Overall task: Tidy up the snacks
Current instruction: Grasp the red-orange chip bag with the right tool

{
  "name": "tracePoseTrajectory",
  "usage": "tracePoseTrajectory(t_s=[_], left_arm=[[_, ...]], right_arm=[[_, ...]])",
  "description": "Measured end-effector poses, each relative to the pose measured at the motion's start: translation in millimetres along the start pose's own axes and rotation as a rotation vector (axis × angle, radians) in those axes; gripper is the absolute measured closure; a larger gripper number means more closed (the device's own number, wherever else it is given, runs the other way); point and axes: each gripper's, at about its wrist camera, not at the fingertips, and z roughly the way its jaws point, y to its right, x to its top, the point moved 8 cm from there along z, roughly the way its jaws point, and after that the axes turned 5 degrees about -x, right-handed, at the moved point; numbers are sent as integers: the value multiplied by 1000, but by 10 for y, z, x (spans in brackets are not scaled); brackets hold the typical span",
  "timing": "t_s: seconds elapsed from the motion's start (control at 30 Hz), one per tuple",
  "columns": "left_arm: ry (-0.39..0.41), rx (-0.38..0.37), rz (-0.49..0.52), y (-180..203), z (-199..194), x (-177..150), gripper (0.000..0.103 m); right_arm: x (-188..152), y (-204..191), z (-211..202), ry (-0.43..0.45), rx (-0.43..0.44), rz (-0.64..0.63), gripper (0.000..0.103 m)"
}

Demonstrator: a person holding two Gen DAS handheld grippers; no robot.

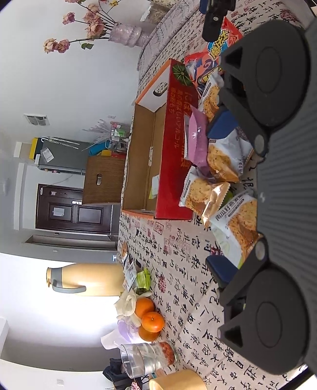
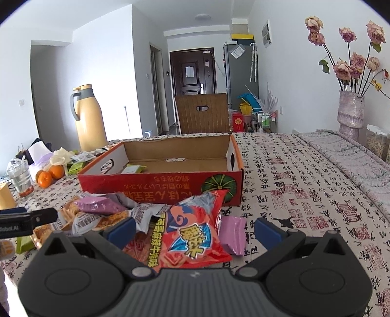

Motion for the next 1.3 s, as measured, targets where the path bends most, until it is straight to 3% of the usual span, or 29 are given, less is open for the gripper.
tracePoseTrajectory(t_s=[0.43, 0.63, 0.8, 1.1, 1.3], left_arm=[[7, 18, -12, -57, -29, 18, 0], [4, 26, -17, -101, -34, 5, 0], [-8, 28, -19, -130, -7, -18, 0], [-56, 58, 5, -278, 57, -86, 0], [-134, 63, 116, -331, 129, -228, 0]], right_arm=[[129, -149, 398, -52, -66, -66, 7], [-33, -298, 643, -109, -105, -155, 11], [-175, -254, 749, -154, -112, -146, 23], [-159, -195, 560, -89, -101, -135, 36], [-90, -113, 417, -42, -84, -90, 39]])
